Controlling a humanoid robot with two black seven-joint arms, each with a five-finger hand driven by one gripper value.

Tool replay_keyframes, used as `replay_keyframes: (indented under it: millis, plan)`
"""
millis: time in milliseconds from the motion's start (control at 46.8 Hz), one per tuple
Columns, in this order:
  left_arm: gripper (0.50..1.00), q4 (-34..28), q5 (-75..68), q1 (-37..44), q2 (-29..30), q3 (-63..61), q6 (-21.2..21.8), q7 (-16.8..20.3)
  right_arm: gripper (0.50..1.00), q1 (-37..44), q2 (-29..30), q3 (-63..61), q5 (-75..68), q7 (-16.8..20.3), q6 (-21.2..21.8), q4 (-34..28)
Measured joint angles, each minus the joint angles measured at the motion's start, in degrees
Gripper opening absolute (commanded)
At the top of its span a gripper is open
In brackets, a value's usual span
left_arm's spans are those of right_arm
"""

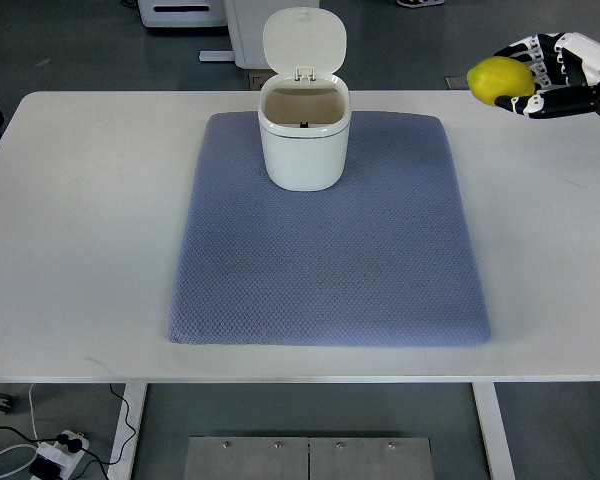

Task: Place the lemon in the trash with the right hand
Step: 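Lift the lemon with the right hand away from the mat, then carry the lemon with the right hand over the white bin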

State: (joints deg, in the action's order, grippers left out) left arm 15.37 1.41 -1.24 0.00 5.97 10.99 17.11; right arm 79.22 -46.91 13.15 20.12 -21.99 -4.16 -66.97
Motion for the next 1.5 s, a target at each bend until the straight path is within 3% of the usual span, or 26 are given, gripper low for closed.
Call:
replay_keyframes:
  millis: [214,727,1496]
  plan:
    - [1.000,-0.02,0.00,0.06,0.00,-0.01,0.00,0.01,0.500,1.05,1.05,0.03,-0.57,1.12,0.03,-0.09]
    - [1.000,0.00,0.00,0.02,0.00,0.00,0.00,0.00,0.500,5.27,14.18,0.14,-6.61,6.68,-1.59,1.57]
    - [1.000,-0.02,0.00,0.02,0.00,0.00,0.00,0.00,0.500,5.61,32.09,0.30,-10.46,11.89,-2.08,17.31]
